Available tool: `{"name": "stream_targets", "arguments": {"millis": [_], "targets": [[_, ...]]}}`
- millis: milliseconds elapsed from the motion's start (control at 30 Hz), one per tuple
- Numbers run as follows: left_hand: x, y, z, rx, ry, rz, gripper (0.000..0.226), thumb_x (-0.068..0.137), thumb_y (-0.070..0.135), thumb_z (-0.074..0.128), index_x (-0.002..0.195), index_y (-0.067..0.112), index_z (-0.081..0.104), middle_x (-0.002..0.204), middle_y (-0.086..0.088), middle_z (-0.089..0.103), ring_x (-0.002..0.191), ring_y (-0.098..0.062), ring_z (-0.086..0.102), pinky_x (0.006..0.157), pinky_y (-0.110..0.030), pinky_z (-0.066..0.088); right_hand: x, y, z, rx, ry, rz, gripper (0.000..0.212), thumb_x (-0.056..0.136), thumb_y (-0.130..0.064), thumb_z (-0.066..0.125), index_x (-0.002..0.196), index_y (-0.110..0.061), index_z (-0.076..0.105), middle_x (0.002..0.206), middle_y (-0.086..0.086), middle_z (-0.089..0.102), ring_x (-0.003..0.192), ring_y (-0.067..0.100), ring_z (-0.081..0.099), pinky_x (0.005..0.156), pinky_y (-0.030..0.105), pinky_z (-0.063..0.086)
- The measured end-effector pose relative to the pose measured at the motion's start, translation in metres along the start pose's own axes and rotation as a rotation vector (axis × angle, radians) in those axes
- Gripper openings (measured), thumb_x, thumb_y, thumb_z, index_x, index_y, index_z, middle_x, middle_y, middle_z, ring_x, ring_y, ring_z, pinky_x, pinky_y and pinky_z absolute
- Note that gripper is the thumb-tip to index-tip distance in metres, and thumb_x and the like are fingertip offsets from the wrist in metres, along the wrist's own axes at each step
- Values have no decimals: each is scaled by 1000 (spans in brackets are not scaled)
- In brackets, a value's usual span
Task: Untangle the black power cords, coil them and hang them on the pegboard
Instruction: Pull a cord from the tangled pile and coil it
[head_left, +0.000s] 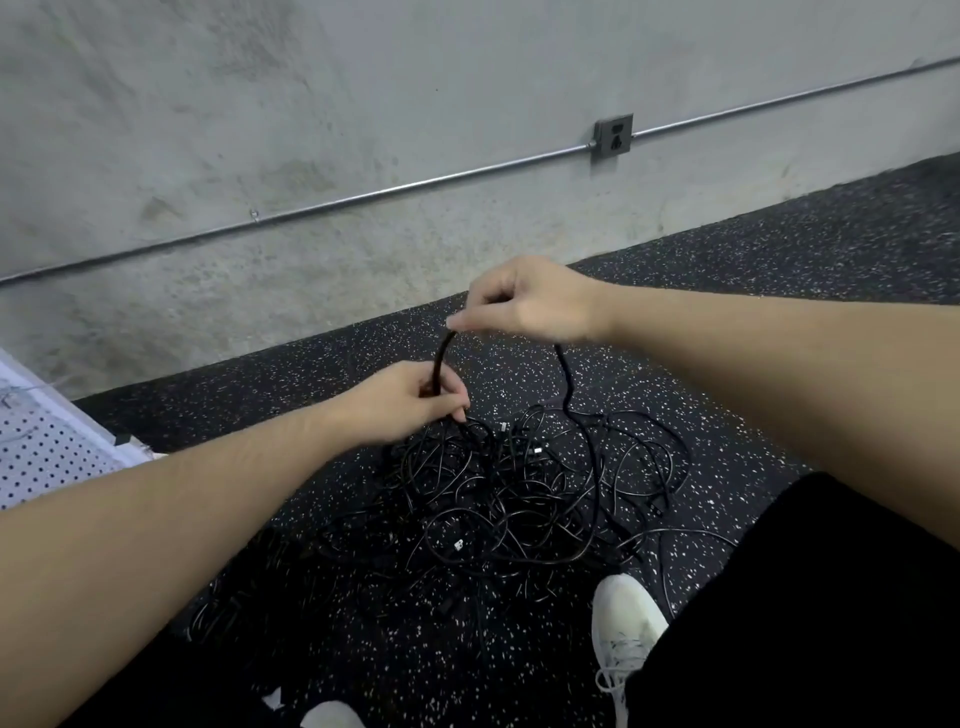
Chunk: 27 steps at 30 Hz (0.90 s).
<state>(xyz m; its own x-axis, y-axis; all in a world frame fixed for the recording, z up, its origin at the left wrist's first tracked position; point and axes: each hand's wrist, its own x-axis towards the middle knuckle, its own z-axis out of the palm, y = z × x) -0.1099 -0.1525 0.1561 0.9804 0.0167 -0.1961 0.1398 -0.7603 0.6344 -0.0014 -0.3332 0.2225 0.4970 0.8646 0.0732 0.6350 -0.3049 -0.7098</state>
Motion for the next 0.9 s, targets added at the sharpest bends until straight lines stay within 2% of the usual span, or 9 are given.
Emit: {"name": "stream_targets", "arguments": {"millis": [100,167,300,367,433,567,667,733,900], "targets": [[1,-8,2,64,38,-53,17,104,32,57,99,30,73,74,25,70,47,1,49,55,-17,40,-5,6,-9,141,130,5,35,95,-32,70,65,-18,57,55,-10,46,47,4,37,49,19,30],[6,-11,3,34,110,-43,18,105,36,55,101,33,72,87,20,74,56,-6,58,62,-22,49,-7,13,-12,213,194,21,38,95,-31,70,63,-20,53,55,-7,42,47,6,33,47,19,28],[12,-5,1,35,191,-3,17,106,36,51,109,35,68,80,17,73,43,-2,40,45,-21,34,-9,26,-20,266,305,91,37,98,-38,65,68,-21,51,58,-5,45,50,11,39,51,26,38],[12,-2,-1,43,219,35,18,107,35,50,116,42,65,79,10,73,44,-2,41,45,-21,34,-9,37,-24,113,336,149,28,101,-44,57,84,-21,60,74,2,61,58,12,48,60,35,48],[11,0,-2,35,230,41,22,107,36,49,123,46,61,74,7,69,46,-1,43,47,-21,35,-12,46,-24,-33,286,198,14,104,-32,51,109,-24,61,105,3,71,61,7,55,61,28,50],[11,12,-3,28,231,91,23,107,36,49,123,47,62,80,3,68,61,-13,57,59,-25,47,-17,45,-19,-234,26,218,40,97,-8,50,133,-26,55,137,-3,59,122,16,59,105,31,45],[13,23,-1,23,245,150,21,106,29,54,103,49,59,97,3,75,85,-23,66,84,-38,52,-10,27,-7,-189,-91,160,33,96,-15,55,126,-25,59,114,-5,69,92,-5,65,82,15,49],[13,26,-1,-32,253,146,16,104,22,56,99,37,53,94,2,76,63,-15,57,65,-31,46,-2,18,4,-126,-107,151,25,97,-18,56,121,-19,58,97,-2,73,57,-13,57,55,7,40],[14,12,-6,-101,179,164,25,96,7,67,98,23,48,59,16,52,53,-1,39,56,-22,34,5,11,16,-125,-216,177,15,101,-29,59,97,-15,64,73,0,51,47,3,49,54,20,45]]}}
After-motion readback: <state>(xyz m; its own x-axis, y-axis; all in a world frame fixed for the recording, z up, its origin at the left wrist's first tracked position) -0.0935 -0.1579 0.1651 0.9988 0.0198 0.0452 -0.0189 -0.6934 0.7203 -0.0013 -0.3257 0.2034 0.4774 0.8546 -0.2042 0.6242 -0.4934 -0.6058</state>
